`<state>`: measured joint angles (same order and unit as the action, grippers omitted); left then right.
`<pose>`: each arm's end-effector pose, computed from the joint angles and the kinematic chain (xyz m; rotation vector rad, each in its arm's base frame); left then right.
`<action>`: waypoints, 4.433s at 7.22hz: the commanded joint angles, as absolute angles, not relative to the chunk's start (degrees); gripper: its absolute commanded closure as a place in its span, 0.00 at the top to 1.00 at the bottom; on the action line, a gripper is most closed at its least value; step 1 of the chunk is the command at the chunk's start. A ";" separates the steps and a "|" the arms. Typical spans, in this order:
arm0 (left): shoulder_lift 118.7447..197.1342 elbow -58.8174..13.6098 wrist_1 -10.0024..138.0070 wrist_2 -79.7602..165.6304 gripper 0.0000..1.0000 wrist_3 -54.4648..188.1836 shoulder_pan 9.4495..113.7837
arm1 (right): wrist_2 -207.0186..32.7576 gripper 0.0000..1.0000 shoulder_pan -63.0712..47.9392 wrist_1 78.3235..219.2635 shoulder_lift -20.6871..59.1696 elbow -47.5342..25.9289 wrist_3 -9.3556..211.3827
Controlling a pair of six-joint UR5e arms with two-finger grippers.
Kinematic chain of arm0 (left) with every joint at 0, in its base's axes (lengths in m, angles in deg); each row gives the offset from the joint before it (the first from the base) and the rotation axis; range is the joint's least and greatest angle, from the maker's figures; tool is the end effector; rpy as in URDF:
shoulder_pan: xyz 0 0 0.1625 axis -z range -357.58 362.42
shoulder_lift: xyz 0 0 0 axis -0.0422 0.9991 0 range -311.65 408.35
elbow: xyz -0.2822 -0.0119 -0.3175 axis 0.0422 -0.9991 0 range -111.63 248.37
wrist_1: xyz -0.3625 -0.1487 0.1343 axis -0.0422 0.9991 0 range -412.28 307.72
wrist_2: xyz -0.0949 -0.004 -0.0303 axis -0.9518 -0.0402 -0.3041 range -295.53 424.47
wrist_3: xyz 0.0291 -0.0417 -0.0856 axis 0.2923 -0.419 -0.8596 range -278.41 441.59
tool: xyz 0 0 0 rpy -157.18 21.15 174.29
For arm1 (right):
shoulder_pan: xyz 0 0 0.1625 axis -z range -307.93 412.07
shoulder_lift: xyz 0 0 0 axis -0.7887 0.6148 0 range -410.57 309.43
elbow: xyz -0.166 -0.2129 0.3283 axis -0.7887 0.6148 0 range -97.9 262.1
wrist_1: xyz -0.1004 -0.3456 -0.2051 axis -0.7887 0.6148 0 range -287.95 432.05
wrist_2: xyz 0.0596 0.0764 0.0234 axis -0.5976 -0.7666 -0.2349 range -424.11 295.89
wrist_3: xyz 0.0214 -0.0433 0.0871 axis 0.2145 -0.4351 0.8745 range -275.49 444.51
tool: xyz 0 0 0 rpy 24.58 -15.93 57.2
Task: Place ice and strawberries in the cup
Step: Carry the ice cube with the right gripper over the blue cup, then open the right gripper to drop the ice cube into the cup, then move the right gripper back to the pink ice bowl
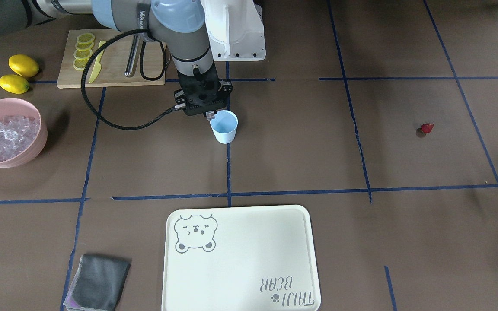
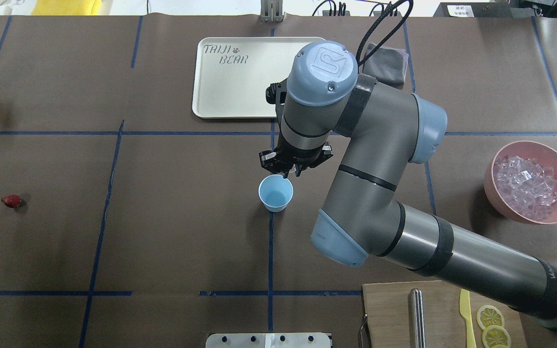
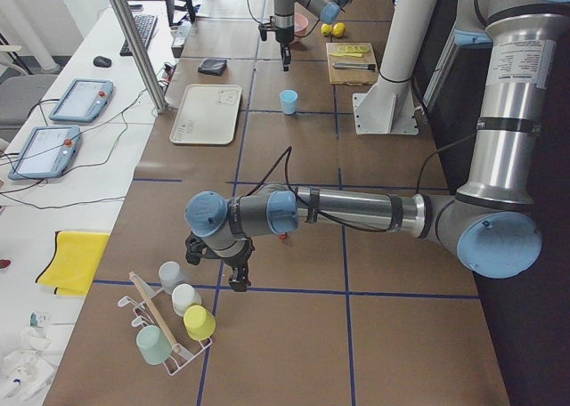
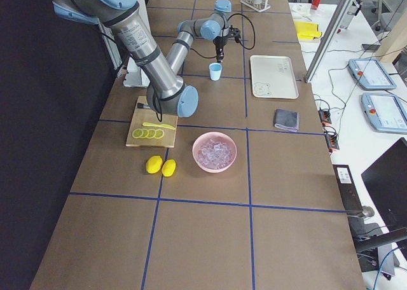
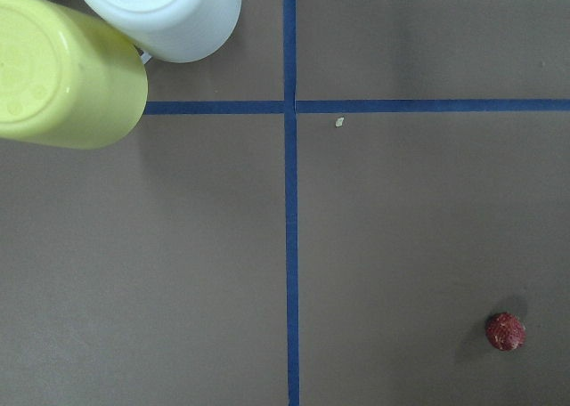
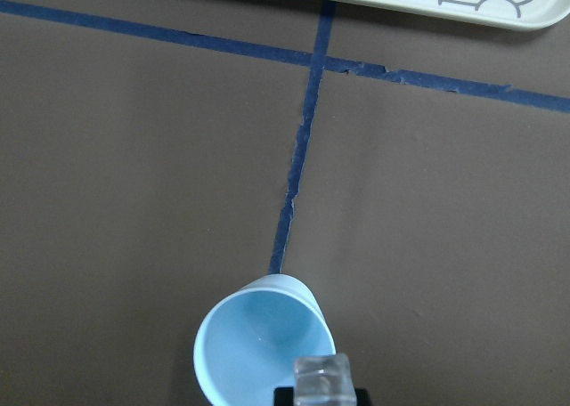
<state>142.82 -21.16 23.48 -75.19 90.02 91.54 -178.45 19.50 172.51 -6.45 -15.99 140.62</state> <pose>-0.0495 -0.5119 0.6399 -0.1102 0.8735 0.0742 -0.5156 -0.4387 0.1384 0.0717 -0.8474 -0.1829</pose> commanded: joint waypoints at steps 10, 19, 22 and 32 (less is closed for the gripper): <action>142.74 -21.02 23.48 -75.10 1.00 90.03 91.54 | -175.91 0.52 22.36 170.40 -8.29 -11.24 141.20; 142.83 -21.72 23.48 -75.10 1.00 89.07 91.54 | -181.86 0.99 12.02 172.94 3.53 -26.74 139.19; 142.74 -22.68 23.48 -75.10 1.00 88.53 91.54 | -183.29 1.00 4.54 177.23 12.51 -33.89 126.40; 142.65 -24.53 23.31 -75.01 1.00 88.36 91.54 | -185.31 0.99 -7.78 153.97 48.57 -37.88 96.73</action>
